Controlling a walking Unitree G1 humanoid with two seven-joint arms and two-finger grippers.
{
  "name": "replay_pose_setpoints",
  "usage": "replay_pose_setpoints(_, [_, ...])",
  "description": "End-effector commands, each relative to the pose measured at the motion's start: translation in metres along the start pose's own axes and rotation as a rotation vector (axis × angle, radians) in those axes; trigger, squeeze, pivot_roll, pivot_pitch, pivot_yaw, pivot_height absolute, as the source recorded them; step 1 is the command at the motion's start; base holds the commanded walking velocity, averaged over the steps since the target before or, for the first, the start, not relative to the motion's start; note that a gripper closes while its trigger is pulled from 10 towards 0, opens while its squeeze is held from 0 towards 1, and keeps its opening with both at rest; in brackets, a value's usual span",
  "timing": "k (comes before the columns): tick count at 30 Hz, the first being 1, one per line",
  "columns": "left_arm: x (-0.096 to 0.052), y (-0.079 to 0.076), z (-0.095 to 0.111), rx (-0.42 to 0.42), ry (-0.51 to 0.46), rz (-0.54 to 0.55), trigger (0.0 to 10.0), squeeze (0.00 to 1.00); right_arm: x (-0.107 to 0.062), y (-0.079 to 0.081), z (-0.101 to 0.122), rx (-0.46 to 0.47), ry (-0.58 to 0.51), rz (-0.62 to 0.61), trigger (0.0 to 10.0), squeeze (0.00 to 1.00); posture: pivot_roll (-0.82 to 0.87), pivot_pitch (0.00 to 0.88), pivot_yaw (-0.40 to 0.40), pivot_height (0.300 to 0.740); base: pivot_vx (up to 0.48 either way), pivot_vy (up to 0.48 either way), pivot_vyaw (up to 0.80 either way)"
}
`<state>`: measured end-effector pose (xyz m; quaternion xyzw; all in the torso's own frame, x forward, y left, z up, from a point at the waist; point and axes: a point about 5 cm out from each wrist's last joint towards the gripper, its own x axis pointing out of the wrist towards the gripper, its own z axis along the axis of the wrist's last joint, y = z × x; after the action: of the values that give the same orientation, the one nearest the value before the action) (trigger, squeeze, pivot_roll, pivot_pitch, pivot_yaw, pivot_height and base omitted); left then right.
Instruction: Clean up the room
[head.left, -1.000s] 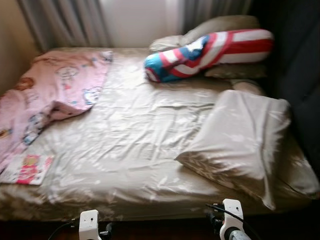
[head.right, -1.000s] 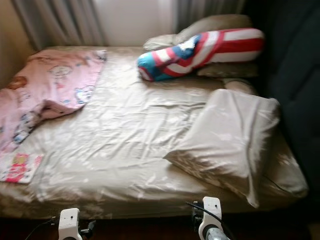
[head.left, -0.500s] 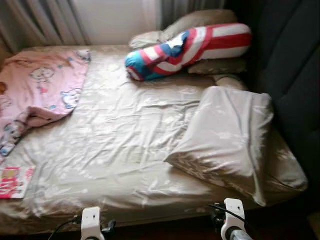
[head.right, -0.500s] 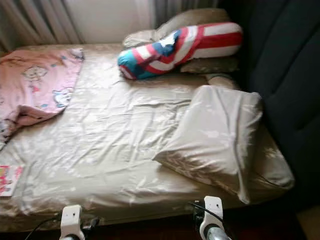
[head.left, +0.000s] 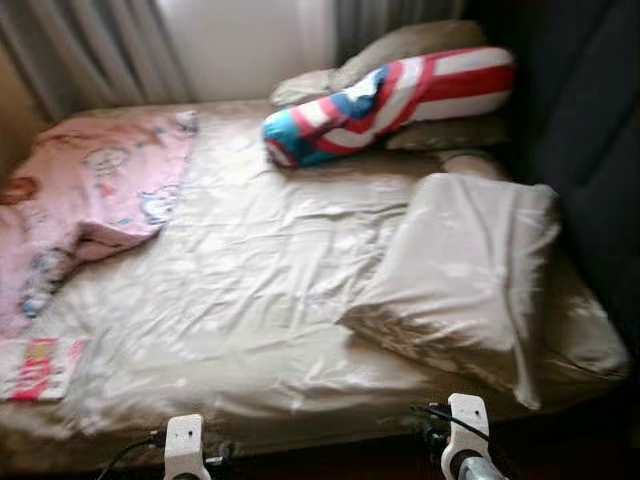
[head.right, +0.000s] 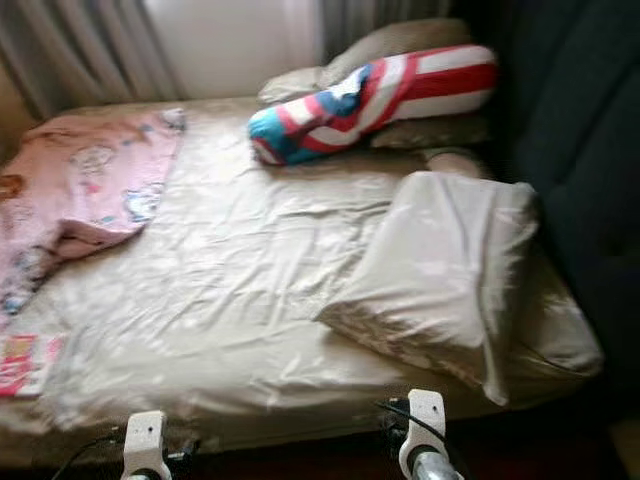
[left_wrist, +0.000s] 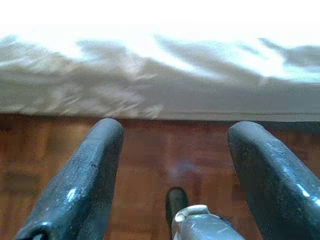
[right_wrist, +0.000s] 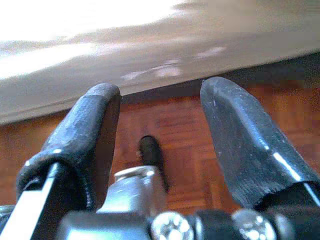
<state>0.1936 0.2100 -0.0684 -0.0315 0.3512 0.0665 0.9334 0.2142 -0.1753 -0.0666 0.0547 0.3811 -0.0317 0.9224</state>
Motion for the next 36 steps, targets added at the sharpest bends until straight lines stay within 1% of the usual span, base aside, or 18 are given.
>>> replay_pose_setpoints(1, [-0.002, 0.0, -0.006, 0.016, 0.025, -0.004, 10.0, 0.0, 0.001, 0.001, 0.003, 0.0, -0.016, -0.005, 10.0, 0.0, -0.04, 0.078, 0.048, 0.74, 0.0, -0.251, -0.74])
replay_pose_setpoints(5, [-0.003, 0.001, -0.008, 0.016, 0.029, -0.003, 10.0, 0.0, 0.0, -0.001, 0.003, 0.004, -0.017, -0.01, 10.0, 0.0, -0.04, 0.082, 0.049, 0.74, 0.0, -0.253, -0.74])
replay_pose_setpoints(11, [-0.003, 0.002, -0.01, 0.017, 0.036, -0.001, 10.0, 0.0, 0.0, -0.003, 0.0, 0.01, -0.01, -0.003, 10.0, 0.0, -0.04, 0.084, 0.047, 0.74, 0.0, -0.253, 0.0])
replay_pose_setpoints(18, [-0.003, 0.002, -0.01, 0.01, 0.046, -0.001, 10.0, 0.0, -0.001, -0.002, -0.001, 0.016, -0.004, 0.002, 10.0, 0.0, -0.04, 0.086, 0.05, 0.74, 0.0, 0.0, 0.0])
replay_pose_setpoints(23, [-0.004, 0.003, -0.011, 0.026, 0.051, -0.003, 10.0, 0.0, -0.001, -0.001, -0.004, 0.012, 0.005, 0.004, 10.0, 0.0, -0.04, 0.087, 0.053, 0.74, 0.0, 0.0, 0.0])
replay_pose_setpoints(25, [-0.004, 0.003, -0.012, 0.029, 0.054, -0.001, 10.0, 0.0, -0.001, 0.001, -0.005, -0.011, 0.012, 0.01, 10.0, 0.0, -0.04, 0.086, 0.054, 0.74, 0.0, -0.397, 0.0])
replay_pose_setpoints(27, [-0.004, 0.002, -0.012, 0.028, 0.055, 0.0, 10.0, 0.0, -0.002, 0.002, -0.006, -0.015, 0.016, 0.013, 10.0, 0.0, -0.04, 0.087, 0.054, 0.74, 0.0, -0.426, 0.0])
replay_pose_setpoints(29, [-0.004, 0.001, -0.012, 0.027, 0.054, -0.001, 10.0, 0.0, -0.002, 0.001, -0.007, -0.019, 0.018, 0.013, 10.0, 0.0, -0.04, 0.086, 0.05, 0.74, 0.0, -0.426, 0.8])
replay_pose_setpoints(31, [-0.003, 0.0, -0.012, 0.025, 0.053, -0.001, 10.0, 0.0, -0.002, 0.0, -0.007, -0.017, 0.02, 0.012, 10.0, 0.0, -0.04, 0.087, 0.051, 0.74, 0.0, -0.426, 0.8])
replay_pose_setpoints(32, [-0.003, -0.001, -0.012, 0.023, 0.051, -0.002, 10.0, 0.0, -0.002, -0.001, -0.008, 0.007, 0.02, 0.01, 10.0, 0.0, -0.04, 0.087, 0.053, 0.74, 0.0, -0.424, 0.0])
replay_pose_setpoints(34, [-0.003, -0.001, -0.011, 0.024, 0.049, -0.006, 10.0, 0.0, -0.002, -0.001, -0.007, 0.008, 0.016, 0.008, 10.0, 0.0, -0.04, 0.087, 0.053, 0.74, 0.0, -0.396, 0.0])
replay_pose_setpoints(36, [-0.003, -0.002, -0.01, 0.021, 0.045, -0.01, 10.0, 0.0, -0.002, -0.001, -0.007, 0.01, 0.012, 0.01, 10.0, 0.0, -0.04, 0.087, 0.055, 0.74, 0.0, 0.0, 0.0])
